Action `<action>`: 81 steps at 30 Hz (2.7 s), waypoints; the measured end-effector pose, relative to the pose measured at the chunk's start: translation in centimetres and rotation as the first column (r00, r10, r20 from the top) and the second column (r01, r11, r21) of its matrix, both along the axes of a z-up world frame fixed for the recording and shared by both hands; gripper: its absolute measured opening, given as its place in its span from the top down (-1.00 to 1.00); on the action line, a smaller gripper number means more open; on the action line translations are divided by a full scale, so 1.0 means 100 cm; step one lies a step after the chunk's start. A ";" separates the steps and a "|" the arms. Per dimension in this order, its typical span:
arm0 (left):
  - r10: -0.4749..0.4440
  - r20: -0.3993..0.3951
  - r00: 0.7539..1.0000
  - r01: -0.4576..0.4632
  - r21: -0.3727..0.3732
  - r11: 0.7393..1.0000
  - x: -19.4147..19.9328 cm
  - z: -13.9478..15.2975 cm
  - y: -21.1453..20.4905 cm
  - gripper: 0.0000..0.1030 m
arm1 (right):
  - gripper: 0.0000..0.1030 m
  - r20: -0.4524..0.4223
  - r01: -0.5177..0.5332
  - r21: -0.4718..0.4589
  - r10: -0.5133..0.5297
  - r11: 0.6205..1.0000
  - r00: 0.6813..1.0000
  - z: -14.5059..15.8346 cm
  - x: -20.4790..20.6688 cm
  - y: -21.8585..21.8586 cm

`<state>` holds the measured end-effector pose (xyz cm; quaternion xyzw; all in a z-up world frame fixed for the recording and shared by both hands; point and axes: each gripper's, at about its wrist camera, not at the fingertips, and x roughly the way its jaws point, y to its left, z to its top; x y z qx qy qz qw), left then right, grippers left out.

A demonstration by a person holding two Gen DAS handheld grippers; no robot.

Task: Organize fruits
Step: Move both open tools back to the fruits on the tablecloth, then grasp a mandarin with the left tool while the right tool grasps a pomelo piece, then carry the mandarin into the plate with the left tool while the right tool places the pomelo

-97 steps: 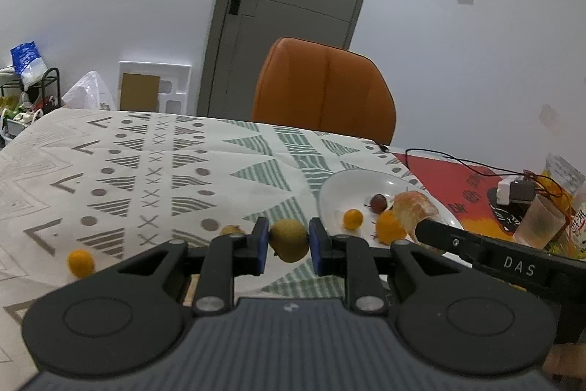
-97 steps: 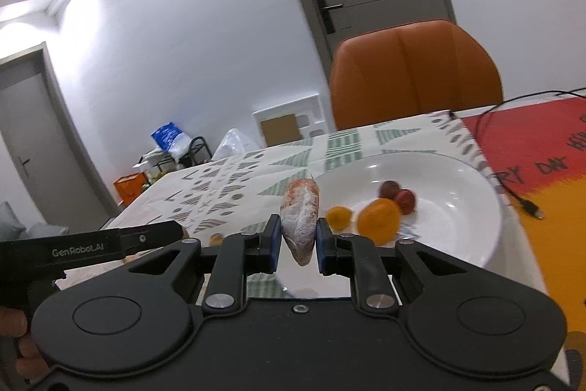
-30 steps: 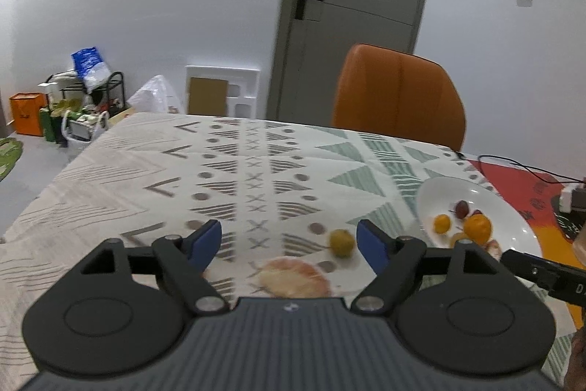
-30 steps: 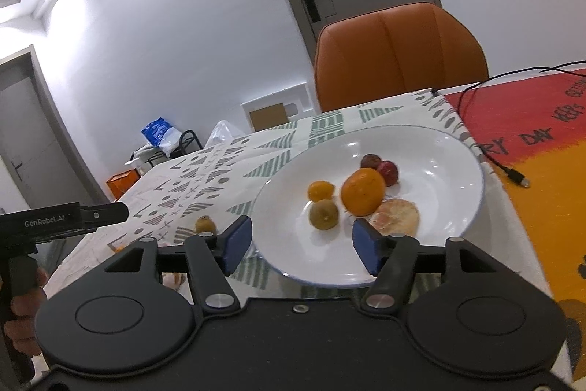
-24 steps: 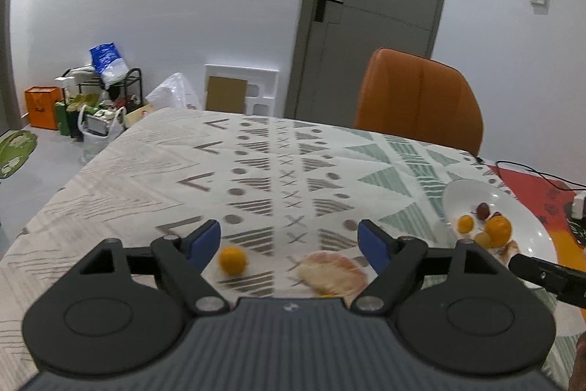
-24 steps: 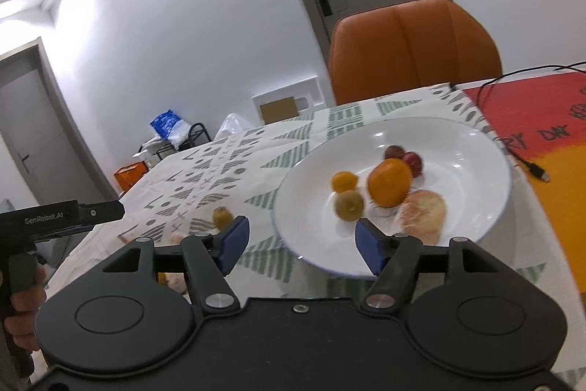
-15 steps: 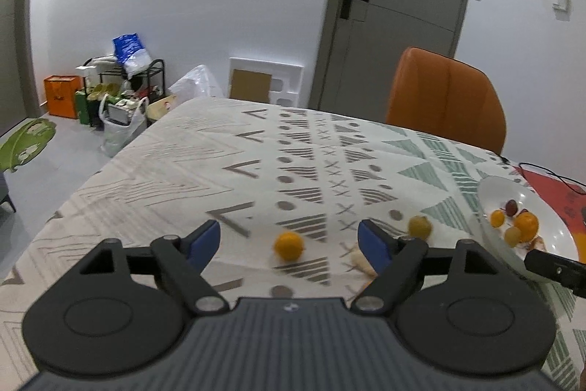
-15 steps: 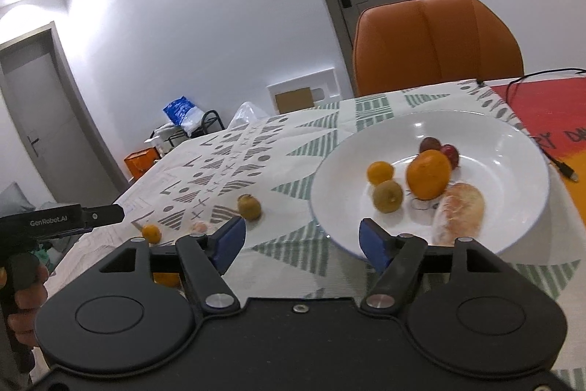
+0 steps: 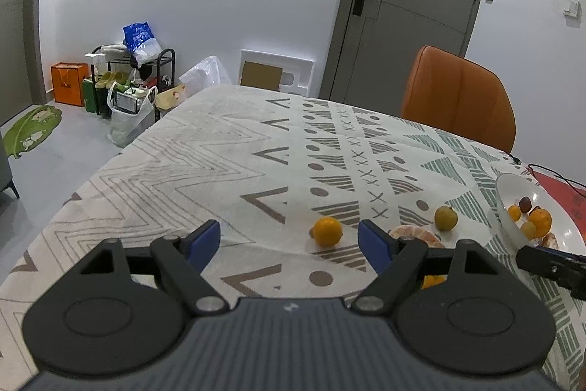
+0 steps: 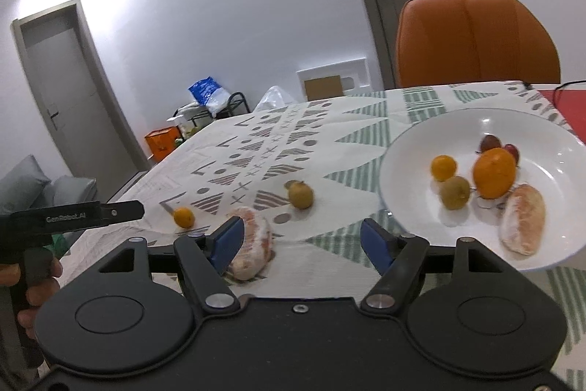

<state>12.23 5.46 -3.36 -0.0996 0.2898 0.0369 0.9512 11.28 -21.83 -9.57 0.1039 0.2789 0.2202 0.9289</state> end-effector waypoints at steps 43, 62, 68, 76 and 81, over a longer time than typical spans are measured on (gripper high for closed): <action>-0.113 -0.046 0.993 0.108 -0.096 0.989 0.039 -0.034 0.000 -0.06 | 0.35 -0.016 -0.153 -0.175 0.153 0.972 0.988 -0.025 0.028 0.075; -0.159 0.015 0.987 0.160 -0.100 0.982 0.022 -0.020 -0.017 0.63 | 0.37 0.053 -0.029 -0.100 0.035 0.995 0.998 0.005 0.007 0.029; -0.171 0.046 0.984 0.175 -0.088 0.981 0.011 -0.004 -0.027 0.63 | 0.37 0.074 0.005 -0.077 0.001 0.997 0.997 0.011 -0.001 0.012; -0.215 0.080 0.973 0.221 -0.069 0.973 0.007 0.011 -0.053 0.63 | 0.37 0.102 0.062 -0.049 -0.057 0.997 0.993 0.015 -0.012 -0.017; -0.249 0.089 0.965 0.254 -0.058 0.965 0.008 0.014 -0.074 0.63 | 0.37 0.106 0.110 -0.031 -0.106 0.993 0.989 0.015 -0.017 -0.041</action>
